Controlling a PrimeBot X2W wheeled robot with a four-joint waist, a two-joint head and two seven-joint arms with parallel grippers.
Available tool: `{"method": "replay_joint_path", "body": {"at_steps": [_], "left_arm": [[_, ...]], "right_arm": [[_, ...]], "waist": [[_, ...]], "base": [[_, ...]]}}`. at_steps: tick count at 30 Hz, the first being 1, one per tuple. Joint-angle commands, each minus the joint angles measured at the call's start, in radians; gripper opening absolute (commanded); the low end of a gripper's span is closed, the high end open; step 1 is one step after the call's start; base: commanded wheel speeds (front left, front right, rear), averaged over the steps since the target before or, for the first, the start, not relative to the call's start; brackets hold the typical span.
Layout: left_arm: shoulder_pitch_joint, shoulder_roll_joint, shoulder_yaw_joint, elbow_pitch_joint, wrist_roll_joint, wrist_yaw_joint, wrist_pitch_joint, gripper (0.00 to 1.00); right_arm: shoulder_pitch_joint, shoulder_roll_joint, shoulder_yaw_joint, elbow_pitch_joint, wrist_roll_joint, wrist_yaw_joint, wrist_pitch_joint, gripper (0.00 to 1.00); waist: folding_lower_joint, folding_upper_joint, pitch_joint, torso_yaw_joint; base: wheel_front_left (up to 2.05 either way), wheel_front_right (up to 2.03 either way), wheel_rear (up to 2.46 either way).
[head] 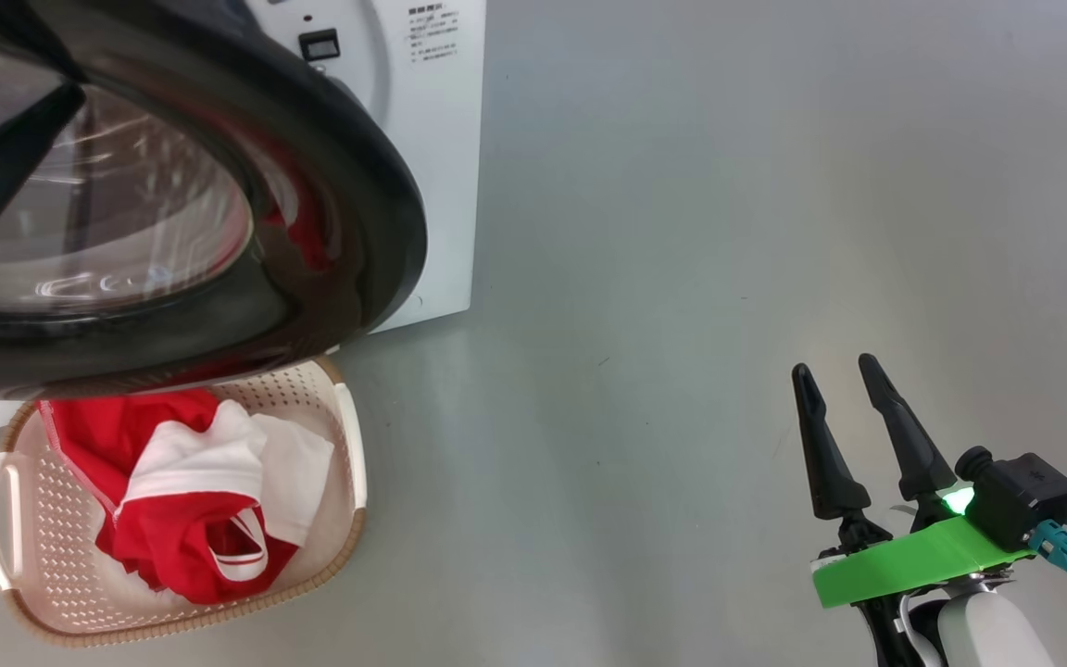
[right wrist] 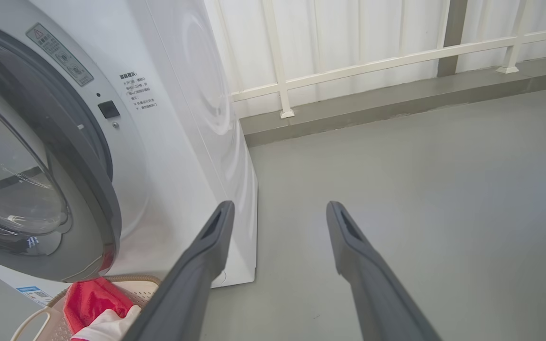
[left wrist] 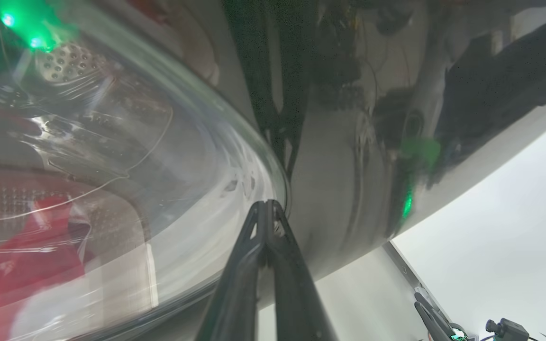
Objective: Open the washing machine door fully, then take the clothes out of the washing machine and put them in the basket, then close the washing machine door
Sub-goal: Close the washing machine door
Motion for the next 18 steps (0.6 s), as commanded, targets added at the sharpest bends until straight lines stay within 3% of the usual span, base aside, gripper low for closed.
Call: {"method": "replay_joint_path", "body": {"at_steps": [1,9,18], "left_arm": [[-0.054,0.068,0.028,-0.005,0.003,-0.003,-0.026,0.0],[-0.063,0.079,-0.042,-0.011,-0.066,-0.003,-0.056,0.0],[-0.025,0.089,-0.054,-0.082,-0.123,-0.003,-0.069,0.0]], "right_arm": [[-0.012,0.001,0.02,-0.028,0.015,0.002,-0.005,1.0],[-0.017,0.001,0.022,-0.018,0.007,0.002,-0.005,1.0],[-0.03,0.001,0.036,-0.005,-0.017,0.002,-0.005,1.0]], "waist": [[0.0,-0.0001,0.004,-0.005],[0.0,-0.0001,-0.011,0.027],[0.0,-0.0001,-0.031,0.091]], "base": [[0.0,0.0,0.0],[0.0,0.0,0.0],[0.0,0.0,0.0]]}}
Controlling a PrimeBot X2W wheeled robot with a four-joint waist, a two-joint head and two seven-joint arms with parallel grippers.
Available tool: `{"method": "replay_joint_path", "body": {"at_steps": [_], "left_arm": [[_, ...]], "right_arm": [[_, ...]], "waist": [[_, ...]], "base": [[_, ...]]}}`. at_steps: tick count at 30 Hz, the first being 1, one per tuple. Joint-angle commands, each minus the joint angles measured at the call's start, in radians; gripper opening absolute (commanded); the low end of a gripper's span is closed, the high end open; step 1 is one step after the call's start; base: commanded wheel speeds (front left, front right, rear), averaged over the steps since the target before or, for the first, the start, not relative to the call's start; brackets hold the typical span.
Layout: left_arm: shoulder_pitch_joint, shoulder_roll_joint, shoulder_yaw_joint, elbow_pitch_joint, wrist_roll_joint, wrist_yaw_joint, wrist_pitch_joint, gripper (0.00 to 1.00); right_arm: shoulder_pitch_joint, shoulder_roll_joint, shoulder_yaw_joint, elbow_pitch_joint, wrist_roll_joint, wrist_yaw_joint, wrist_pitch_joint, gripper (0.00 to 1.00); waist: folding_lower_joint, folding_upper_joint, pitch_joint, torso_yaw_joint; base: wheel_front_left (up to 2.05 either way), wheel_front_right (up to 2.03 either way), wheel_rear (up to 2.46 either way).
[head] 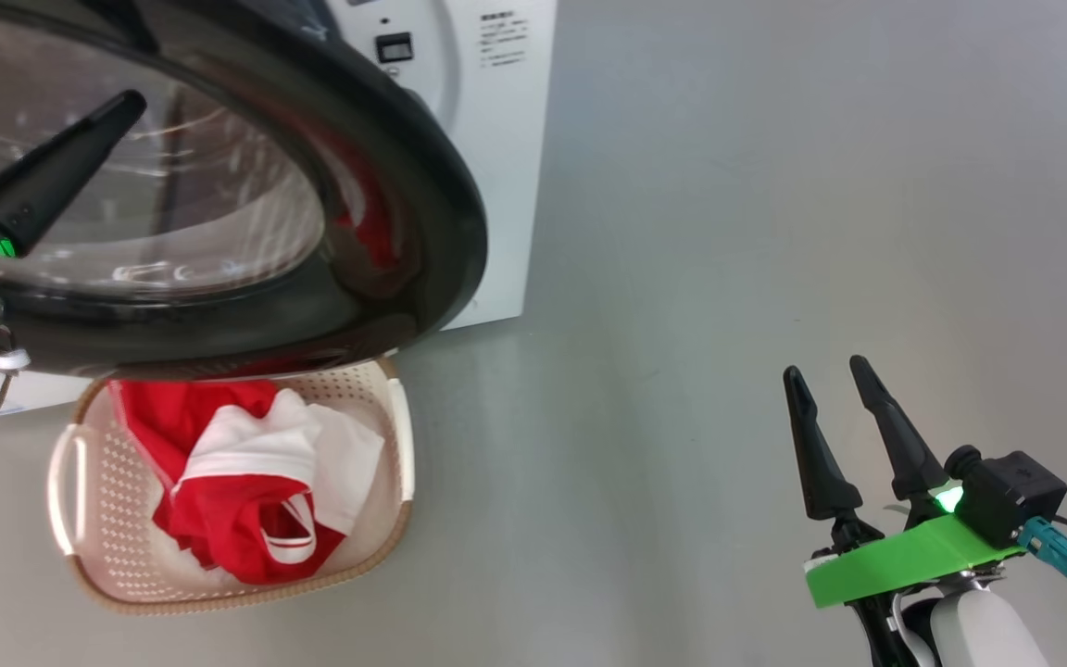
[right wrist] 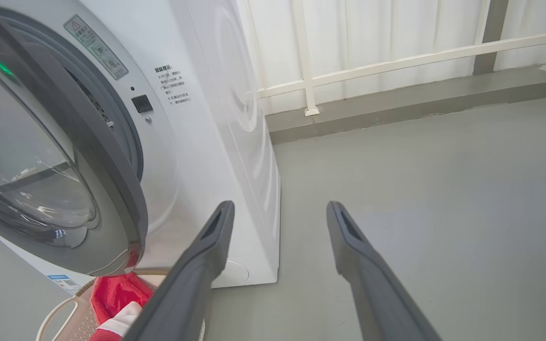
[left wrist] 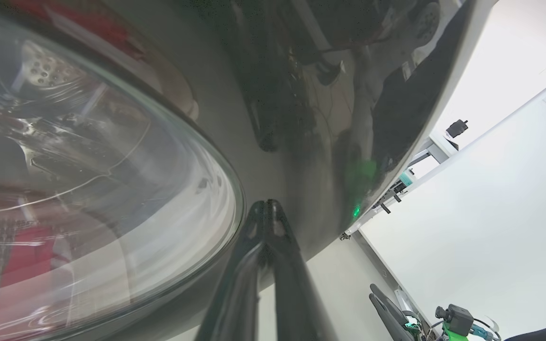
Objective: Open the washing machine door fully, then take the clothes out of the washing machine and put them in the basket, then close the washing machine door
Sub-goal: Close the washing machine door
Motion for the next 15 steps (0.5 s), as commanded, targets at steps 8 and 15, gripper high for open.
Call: {"method": "replay_joint_path", "body": {"at_steps": [8,15], "left_arm": [[0.075,0.065,0.063,-0.115,-0.016,-0.003,-0.056,0.45],[0.181,0.067,0.081,-0.165,-0.009,-0.003,-0.122,1.0]], "right_arm": [[-0.021,0.001,0.025,-0.002,-0.023,0.002,-0.005,1.0],[-0.013,0.001,0.021,0.009,-0.04,0.002,-0.005,1.0]], "waist": [[0.0,-0.0001,-0.037,0.081],[0.0,-0.0001,-0.065,0.115]], "base": [[0.0,0.0,0.0],[0.0,0.0,0.0]]}}
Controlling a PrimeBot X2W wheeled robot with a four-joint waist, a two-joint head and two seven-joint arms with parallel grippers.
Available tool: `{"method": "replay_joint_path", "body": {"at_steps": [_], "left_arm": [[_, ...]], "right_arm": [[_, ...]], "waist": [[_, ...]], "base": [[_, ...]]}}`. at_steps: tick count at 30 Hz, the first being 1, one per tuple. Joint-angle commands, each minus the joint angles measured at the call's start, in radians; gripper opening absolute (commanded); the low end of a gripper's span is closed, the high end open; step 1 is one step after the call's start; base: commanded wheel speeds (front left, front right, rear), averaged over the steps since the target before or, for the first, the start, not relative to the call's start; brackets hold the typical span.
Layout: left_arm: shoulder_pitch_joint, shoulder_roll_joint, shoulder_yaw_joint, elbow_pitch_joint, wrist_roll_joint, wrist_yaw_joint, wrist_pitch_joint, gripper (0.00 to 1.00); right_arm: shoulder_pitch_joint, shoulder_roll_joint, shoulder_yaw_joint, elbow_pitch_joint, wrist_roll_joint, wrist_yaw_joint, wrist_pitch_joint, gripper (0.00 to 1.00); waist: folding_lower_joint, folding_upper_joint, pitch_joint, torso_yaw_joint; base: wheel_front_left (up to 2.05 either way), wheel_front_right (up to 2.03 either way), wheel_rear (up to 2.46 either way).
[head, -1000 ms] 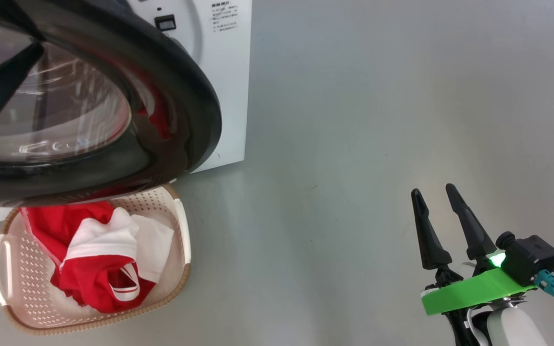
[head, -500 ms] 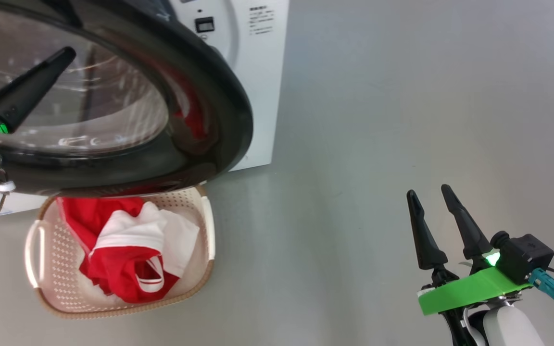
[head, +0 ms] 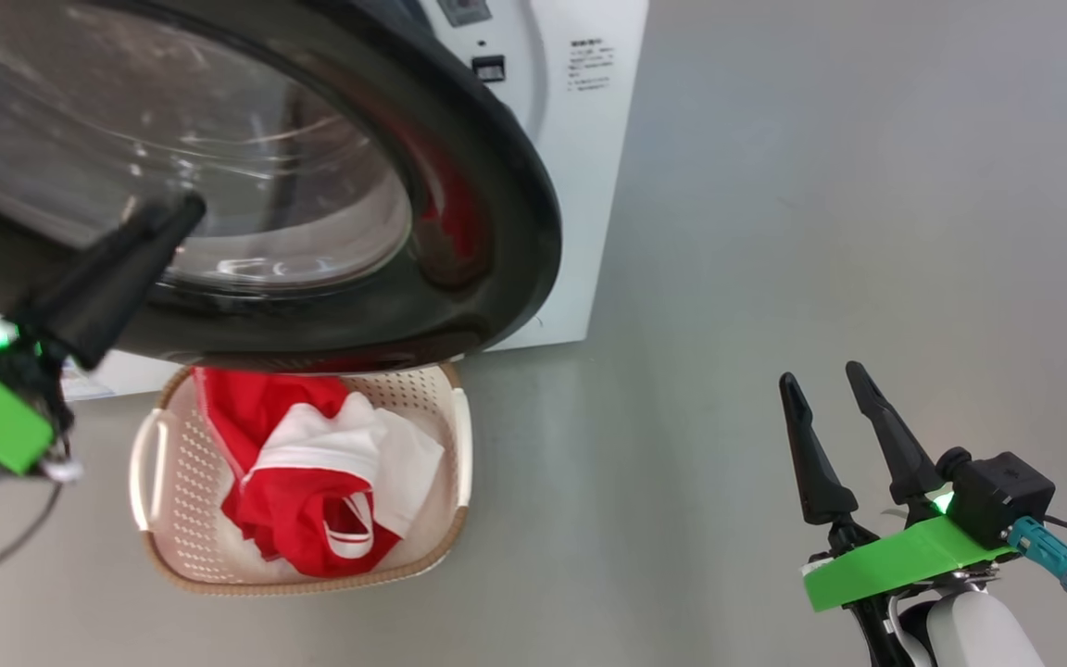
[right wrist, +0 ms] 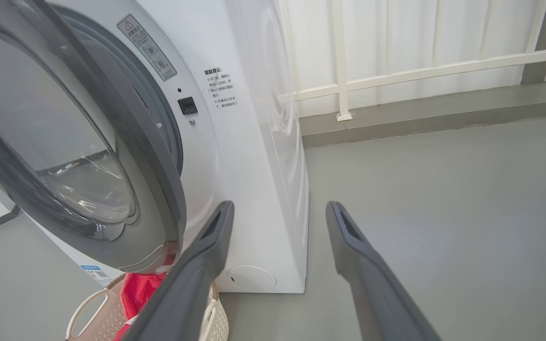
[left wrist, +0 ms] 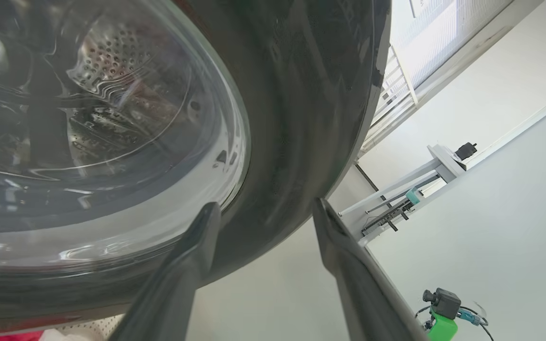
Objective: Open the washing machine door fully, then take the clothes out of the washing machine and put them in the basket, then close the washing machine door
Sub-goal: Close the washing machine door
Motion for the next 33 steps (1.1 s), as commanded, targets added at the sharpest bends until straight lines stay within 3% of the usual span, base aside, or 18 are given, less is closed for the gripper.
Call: {"method": "replay_joint_path", "body": {"at_steps": [1,16,25,33], "left_arm": [[0.027,0.057,0.057,-0.027,0.01,-0.003,-0.037,1.0],[0.338,0.021,0.055,0.086,0.056,-0.003,-0.345,1.0],[0.392,0.009,-0.042,0.211,0.121,-0.003,-0.511,1.0],[0.398,-0.002,-0.137,0.34,0.265,-0.003,-0.608,1.0]], "right_arm": [[0.003,0.001,0.02,-0.019,-0.017,0.002,-0.005,1.0],[0.039,0.001,0.005,-0.008,-0.05,0.002,-0.005,1.0],[0.064,-0.004,-0.004,-0.001,-0.06,0.002,-0.005,1.0],[0.087,-0.02,-0.002,-0.001,-0.055,0.002,-0.005,1.0]], "waist": [[0.0,0.0,-0.023,0.025],[0.0,0.0,-0.062,0.08],[0.0,0.0,-0.086,0.095],[0.0,0.0,-0.114,0.082]], "base": [[0.0,0.0,0.0],[0.0,0.0,0.0],[0.0,0.0,0.0],[0.0,0.0,0.0]]}}
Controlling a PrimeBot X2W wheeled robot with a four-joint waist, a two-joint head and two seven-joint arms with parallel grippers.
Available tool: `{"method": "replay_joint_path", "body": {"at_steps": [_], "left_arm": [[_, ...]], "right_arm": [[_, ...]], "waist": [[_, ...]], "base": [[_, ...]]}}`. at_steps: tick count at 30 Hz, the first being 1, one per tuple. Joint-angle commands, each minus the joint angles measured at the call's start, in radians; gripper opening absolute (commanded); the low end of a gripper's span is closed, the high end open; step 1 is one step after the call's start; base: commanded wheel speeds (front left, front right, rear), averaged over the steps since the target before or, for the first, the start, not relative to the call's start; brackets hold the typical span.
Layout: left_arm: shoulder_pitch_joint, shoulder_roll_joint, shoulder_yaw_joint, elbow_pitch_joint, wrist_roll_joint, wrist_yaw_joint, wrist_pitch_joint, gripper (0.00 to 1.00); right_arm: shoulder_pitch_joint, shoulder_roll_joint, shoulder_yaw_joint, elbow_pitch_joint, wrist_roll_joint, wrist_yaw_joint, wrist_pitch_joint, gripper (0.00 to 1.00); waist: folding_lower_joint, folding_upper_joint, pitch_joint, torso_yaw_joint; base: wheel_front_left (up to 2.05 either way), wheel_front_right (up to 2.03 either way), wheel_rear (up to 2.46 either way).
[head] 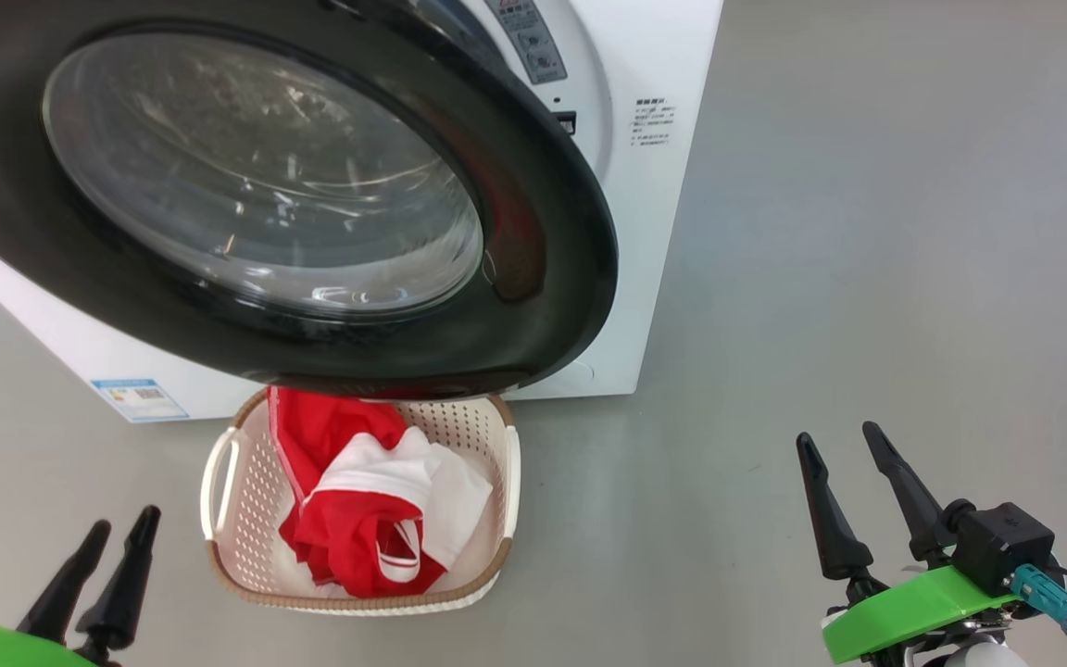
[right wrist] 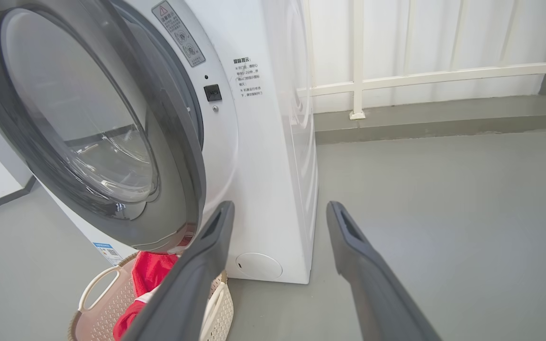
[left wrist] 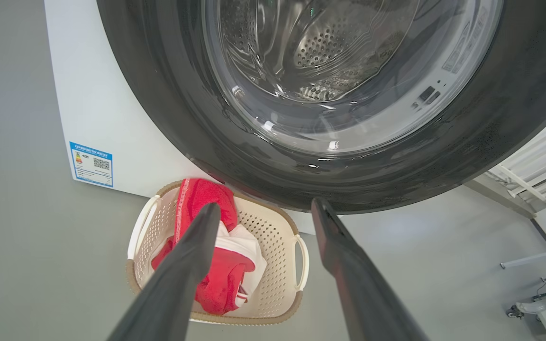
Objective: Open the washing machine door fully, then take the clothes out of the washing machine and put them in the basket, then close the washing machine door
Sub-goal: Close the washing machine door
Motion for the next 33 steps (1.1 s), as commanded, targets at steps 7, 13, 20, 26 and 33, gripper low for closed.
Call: {"method": "replay_joint_path", "body": {"at_steps": [7,13,20,26,33], "left_arm": [[0.003,-0.042,0.135,0.062,0.169,-0.003,-0.017,1.0],[0.047,-0.13,0.298,0.065,0.367,-0.003,-0.018,1.0],[0.11,-0.23,0.461,0.016,0.546,-0.003,-0.018,1.0],[0.147,-0.301,0.559,-0.021,0.675,-0.003,-0.018,1.0],[0.177,-0.368,0.641,-0.071,0.781,-0.003,-0.018,1.0]], "right_arm": [[0.023,-0.022,0.024,-0.026,0.003,0.002,-0.005,1.0],[0.03,-0.031,0.025,-0.032,0.005,0.002,-0.005,1.0],[0.037,-0.034,0.023,-0.036,0.006,0.002,-0.005,1.0],[0.049,-0.037,0.022,-0.04,0.011,0.002,-0.005,1.0],[0.058,-0.039,0.02,-0.046,0.012,0.002,-0.005,1.0]], "waist": [[0.0,0.0,-0.028,-0.013],[0.0,0.0,-0.036,-0.024],[0.0,0.0,-0.049,-0.036],[0.0,0.0,-0.061,-0.039],[0.0,0.0,-0.066,-0.04]], "base": [[0.0,0.0,0.0],[0.0,0.0,0.0],[0.0,0.0,0.0],[0.0,0.0,0.0],[0.0,0.0,0.0]]}}
